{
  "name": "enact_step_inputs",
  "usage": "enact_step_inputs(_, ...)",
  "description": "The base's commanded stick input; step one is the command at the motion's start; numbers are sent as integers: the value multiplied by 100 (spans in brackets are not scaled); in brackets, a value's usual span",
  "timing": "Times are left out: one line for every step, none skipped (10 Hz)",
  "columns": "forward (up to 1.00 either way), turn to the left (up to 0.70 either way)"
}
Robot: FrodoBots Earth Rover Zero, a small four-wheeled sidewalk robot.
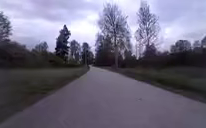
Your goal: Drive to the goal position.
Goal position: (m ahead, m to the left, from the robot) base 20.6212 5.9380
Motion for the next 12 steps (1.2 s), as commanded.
enact_step_inputs(100, 33)
enact_step_inputs(100, 23)
enact_step_inputs(100, 2)
enact_step_inputs(100, 0)
enact_step_inputs(100, 0)
enact_step_inputs(100, 0)
enact_step_inputs(100, 0)
enact_step_inputs(100, 0)
enact_step_inputs(100, 0)
enact_step_inputs(100, 0)
enact_step_inputs(100, 0)
enact_step_inputs(100, 0)
